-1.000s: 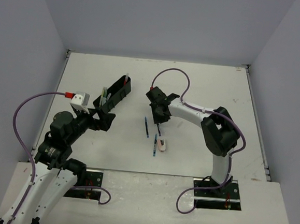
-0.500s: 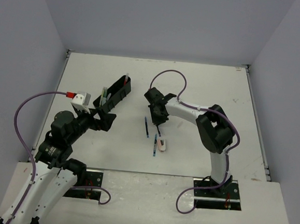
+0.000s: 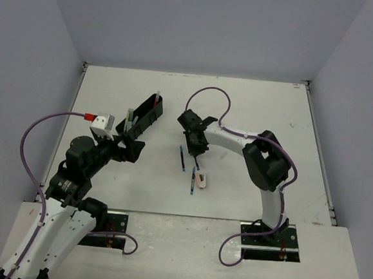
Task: Sort the stationery into containers
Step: Pick up the pen from the center of the board.
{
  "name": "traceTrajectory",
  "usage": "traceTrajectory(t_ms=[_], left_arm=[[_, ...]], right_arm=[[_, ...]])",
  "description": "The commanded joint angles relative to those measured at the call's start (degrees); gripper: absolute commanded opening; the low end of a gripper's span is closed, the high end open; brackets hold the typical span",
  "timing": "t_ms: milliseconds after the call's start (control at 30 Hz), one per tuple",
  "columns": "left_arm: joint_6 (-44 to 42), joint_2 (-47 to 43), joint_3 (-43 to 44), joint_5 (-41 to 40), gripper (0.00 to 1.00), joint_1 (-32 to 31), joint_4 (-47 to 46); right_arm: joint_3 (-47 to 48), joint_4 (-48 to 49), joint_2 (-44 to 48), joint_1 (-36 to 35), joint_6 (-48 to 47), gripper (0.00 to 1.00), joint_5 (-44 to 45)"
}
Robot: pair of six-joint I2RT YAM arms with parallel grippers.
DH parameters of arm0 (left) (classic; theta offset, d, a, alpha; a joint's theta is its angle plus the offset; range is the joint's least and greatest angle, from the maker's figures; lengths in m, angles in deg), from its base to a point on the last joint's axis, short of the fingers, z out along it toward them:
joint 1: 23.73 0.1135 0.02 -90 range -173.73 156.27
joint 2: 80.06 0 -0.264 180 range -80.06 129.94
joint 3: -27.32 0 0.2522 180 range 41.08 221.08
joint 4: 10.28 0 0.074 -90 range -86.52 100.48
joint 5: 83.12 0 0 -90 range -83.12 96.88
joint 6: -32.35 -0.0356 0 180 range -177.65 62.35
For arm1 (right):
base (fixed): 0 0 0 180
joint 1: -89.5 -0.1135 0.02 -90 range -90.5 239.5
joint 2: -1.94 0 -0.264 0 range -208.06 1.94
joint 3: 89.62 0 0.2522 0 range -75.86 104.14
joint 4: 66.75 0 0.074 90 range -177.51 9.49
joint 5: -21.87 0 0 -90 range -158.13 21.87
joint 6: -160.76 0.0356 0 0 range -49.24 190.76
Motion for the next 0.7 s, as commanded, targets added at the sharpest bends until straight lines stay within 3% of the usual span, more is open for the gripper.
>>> traceTrajectory(t_ms=[0, 133, 300, 500, 567, 667], left_arm=[[-0.6, 0.1, -0.2, -0.8, 1.0, -0.3, -1.0], [-0.5, 1.6, 0.2, -1.6, 1.0, -0.3, -0.5], [0.0, 4.4, 1.3, -3.0, 1.0, -0.3, -0.4], [9.6, 11.7, 1.9, -5.1, 1.0, -0.9, -5.1], [12.6, 15.9, 2.4, -9.1, 0.98, -3.6, -7.6], [16.0, 24.8, 7.0, -21.3, 1.0, -15.9, -8.9]], right_arm=[[1.4, -1.9, -1.5, -0.6, 1.0, 0.07, 0.6], [3.2, -3.3, 1.3, -0.6, 1.0, 0.0, 1.3], [7.3, -7.4, 5.7, -0.6, 0.6, 0.0, 3.1], [5.9, -10.2, 16.6, -0.3, 0.3, 0.0, 7.2], [4.5, -9.0, 20.3, 0.4, -0.2, 0.0, 7.9], [-0.8, -3.3, 26.4, 2.6, -0.3, 0.0, 8.6]])
